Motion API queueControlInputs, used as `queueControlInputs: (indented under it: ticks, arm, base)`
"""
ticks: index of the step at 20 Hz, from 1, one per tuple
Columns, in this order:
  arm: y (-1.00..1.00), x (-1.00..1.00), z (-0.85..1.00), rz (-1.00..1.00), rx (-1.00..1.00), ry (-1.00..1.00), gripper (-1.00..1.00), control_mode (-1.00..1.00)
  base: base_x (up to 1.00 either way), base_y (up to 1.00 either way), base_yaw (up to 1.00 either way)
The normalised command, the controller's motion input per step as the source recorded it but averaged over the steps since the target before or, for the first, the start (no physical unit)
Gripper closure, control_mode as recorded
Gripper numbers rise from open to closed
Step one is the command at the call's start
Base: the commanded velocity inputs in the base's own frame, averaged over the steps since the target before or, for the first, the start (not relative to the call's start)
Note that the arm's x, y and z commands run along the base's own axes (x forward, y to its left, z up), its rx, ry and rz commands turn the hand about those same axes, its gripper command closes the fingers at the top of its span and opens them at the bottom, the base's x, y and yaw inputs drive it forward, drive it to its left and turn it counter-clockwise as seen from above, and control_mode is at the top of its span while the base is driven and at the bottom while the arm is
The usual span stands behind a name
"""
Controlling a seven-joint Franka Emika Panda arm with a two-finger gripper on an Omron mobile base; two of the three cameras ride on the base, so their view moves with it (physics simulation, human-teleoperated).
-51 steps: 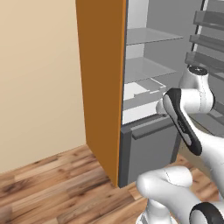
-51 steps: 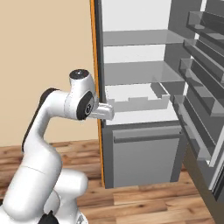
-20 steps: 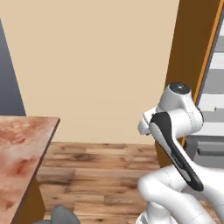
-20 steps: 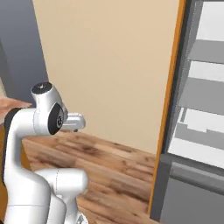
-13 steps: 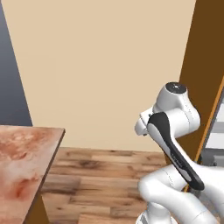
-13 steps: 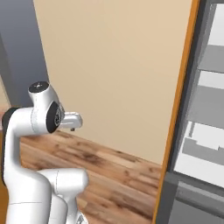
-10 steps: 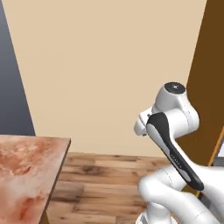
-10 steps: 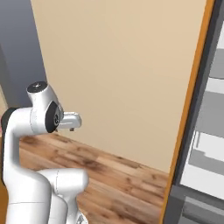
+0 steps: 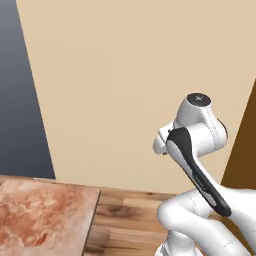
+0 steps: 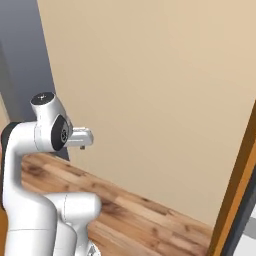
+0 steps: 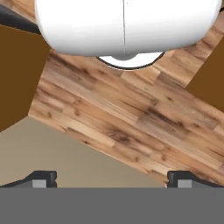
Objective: Place one of the steaks on the plate and the other in the bowl. Then place the bowl in the fridge.
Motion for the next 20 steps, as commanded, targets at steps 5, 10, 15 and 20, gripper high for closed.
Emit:
queueControlInputs:
  ticks: [5,10,15,20]
  arm:
    - [0.0,0.0,0.0,0.0,0.0,0.0,-1.0,1.0]
    - [0.0,0.0,0.0,0.0,0.0,0.0,-1.0,1.0]
    - [0.0,0.0,0.0,0.0,0.0,0.0,-1.0,1.0]
    - [0.0,0.0,0.0,0.0,0.0,0.0,-1.0,1.0]
  base:
    - [0.78,0.0,0.27]
    - [0.69,0.0,0.34]
    - [0.33,0.0,0.67]
    - [0.6,0.03,0.45]
